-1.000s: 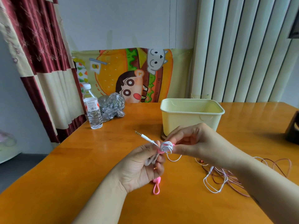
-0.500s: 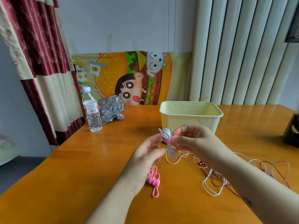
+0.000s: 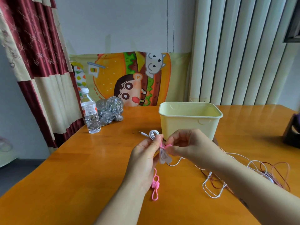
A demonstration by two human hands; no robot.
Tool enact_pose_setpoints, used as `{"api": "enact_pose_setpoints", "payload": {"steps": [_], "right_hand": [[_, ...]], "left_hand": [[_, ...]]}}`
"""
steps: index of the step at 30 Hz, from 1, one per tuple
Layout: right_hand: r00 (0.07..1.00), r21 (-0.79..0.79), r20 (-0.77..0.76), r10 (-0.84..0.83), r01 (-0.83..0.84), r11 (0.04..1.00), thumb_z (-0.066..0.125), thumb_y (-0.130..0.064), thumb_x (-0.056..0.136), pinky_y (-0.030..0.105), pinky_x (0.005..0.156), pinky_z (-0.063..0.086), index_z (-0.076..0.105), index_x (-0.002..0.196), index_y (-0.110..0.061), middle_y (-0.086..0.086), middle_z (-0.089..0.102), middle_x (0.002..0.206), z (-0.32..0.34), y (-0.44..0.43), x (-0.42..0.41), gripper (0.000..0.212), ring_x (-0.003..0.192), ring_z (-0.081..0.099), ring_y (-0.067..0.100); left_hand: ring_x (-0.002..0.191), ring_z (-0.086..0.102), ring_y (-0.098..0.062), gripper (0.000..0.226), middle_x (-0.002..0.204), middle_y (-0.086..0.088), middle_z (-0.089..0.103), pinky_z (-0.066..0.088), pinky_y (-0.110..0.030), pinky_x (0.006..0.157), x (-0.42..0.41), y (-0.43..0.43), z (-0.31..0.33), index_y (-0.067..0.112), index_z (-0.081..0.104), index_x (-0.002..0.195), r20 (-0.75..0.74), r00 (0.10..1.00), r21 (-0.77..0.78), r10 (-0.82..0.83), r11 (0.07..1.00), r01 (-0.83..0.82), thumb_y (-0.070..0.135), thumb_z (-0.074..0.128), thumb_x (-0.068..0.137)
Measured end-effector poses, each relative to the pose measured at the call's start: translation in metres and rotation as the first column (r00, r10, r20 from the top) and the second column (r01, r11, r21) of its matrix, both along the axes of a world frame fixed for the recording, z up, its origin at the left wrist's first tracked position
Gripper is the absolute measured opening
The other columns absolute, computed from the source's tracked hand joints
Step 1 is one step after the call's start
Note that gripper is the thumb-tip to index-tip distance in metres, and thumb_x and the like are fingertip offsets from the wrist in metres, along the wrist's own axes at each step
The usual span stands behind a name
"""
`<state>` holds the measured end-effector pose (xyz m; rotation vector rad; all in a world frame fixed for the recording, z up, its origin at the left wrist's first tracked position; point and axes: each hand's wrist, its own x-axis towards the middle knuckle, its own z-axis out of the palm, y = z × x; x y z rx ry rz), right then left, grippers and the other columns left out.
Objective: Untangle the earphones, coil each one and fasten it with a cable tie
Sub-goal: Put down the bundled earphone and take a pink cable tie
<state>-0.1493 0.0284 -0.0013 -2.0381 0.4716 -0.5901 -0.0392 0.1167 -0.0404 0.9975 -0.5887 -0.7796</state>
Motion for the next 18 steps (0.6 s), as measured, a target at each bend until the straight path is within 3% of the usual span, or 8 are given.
{"api": "enact_pose_setpoints", "payload": {"steps": [3, 5, 7, 9, 11, 13, 15, 18], "right_hand": [[1.0, 0.024, 0.014, 0.0, 0.0, 1.0, 0.072, -0.008, 0.081, 0.017, 0.064, 0.052, 0.07, 0.077, -0.014, -0.002, 0.072, 0.071, 0.004, -0.004, -0.003, 0.007, 0.065, 0.066, 0.007], [0.998, 0.062, 0.053, -0.025, 0.021, 0.998, 0.071, -0.009, 0.081, 0.016, 0.064, 0.052, 0.071, 0.079, -0.012, 0.001, 0.073, 0.073, 0.005, -0.007, -0.003, 0.003, 0.067, 0.067, 0.008], [0.995, 0.111, 0.089, -0.04, 0.03, 0.993, 0.07, -0.009, 0.081, 0.016, 0.064, 0.054, 0.071, 0.081, -0.01, 0.004, 0.073, 0.076, 0.004, -0.009, -0.001, 0.002, 0.068, 0.067, 0.01], [0.993, 0.153, 0.112, -0.043, 0.026, 0.988, 0.069, -0.007, 0.081, 0.018, 0.065, 0.055, 0.07, 0.082, -0.009, 0.009, 0.073, 0.078, 0.002, -0.013, 0.001, 0.002, 0.068, 0.067, 0.013], [0.992, 0.172, 0.113, -0.058, 0.038, 0.984, 0.07, -0.006, 0.08, 0.02, 0.065, 0.055, 0.069, 0.082, -0.008, 0.009, 0.072, 0.075, 0.0, -0.021, 0.004, 0.003, 0.066, 0.066, 0.012], [0.98, 0.106, 0.116, -0.159, 0.147, 0.983, 0.071, -0.007, 0.08, 0.02, 0.063, 0.053, 0.069, 0.079, -0.011, 0.004, 0.07, 0.073, 0.004, -0.035, 0.006, 0.004, 0.06, 0.061, 0.007], [0.942, 0.003, 0.16, -0.295, 0.299, 0.954, 0.07, -0.007, 0.081, 0.018, 0.06, 0.051, 0.068, 0.081, -0.01, 0.001, 0.068, 0.069, 0.012, -0.055, 0.009, 0.004, 0.055, 0.059, 0.002], [0.849, -0.209, 0.241, -0.47, 0.519, 0.829, 0.067, -0.011, 0.085, 0.012, 0.064, 0.048, 0.069, 0.089, -0.013, -0.002, 0.068, 0.074, 0.027, -0.09, 0.016, 0.005, 0.066, 0.062, 0.007]], "left_hand": [[0.078, 0.069, -0.015, 0.021, 0.081, -0.004, 0.073, 0.054, -0.026, 0.071, 0.003, 0.0, -0.003, 0.018, 0.072, 0.09, 0.305, 0.951, 0.04, 0.054, 0.997, -0.07, 0.035, 0.061, 0.083], [0.073, 0.067, -0.015, 0.021, 0.078, -0.008, 0.071, 0.051, -0.023, 0.065, 0.003, -0.001, -0.003, 0.017, 0.07, 0.088, 0.5, 0.861, 0.031, 0.095, 0.991, -0.128, 0.034, 0.058, 0.088], [0.067, 0.063, -0.011, 0.023, 0.075, -0.008, 0.069, 0.05, -0.023, 0.059, 0.005, -0.004, 0.0, 0.015, 0.067, 0.085, 0.577, 0.805, -0.003, 0.14, 0.985, -0.17, 0.034, 0.055, 0.09], [0.069, 0.061, -0.011, 0.029, 0.077, -0.01, 0.067, 0.05, -0.034, 0.064, 0.009, -0.01, 0.002, 0.014, 0.065, 0.086, 0.633, 0.761, -0.005, 0.143, 0.984, -0.181, 0.041, 0.053, 0.089], [0.077, 0.063, -0.009, 0.031, 0.081, -0.004, 0.068, 0.05, -0.036, 0.072, 0.018, -0.017, 0.0, 0.02, 0.064, 0.093, 0.626, 0.777, 0.039, 0.067, 0.992, -0.118, 0.048, 0.053, 0.086], [0.085, 0.063, -0.001, 0.023, 0.094, 0.01, 0.066, 0.049, -0.022, 0.079, 0.029, -0.022, -0.006, 0.031, 0.059, 0.101, 0.637, 0.771, 0.136, -0.032, 0.988, -0.072, 0.049, 0.055, 0.089], [0.092, 0.057, 0.004, 0.024, 0.109, 0.016, 0.058, 0.045, -0.009, 0.074, 0.04, -0.023, -0.017, 0.036, 0.052, 0.114, 0.734, 0.672, 0.28, -0.101, 0.946, -0.163, 0.043, 0.055, 0.091], [0.103, 0.054, -0.005, 0.039, 0.12, 0.01, 0.054, 0.046, -0.021, 0.087, 0.052, -0.019, -0.043, 0.03, 0.049, 0.129, 0.817, 0.494, 0.481, -0.299, 0.826, -0.295, 0.039, 0.055, 0.092]]}}
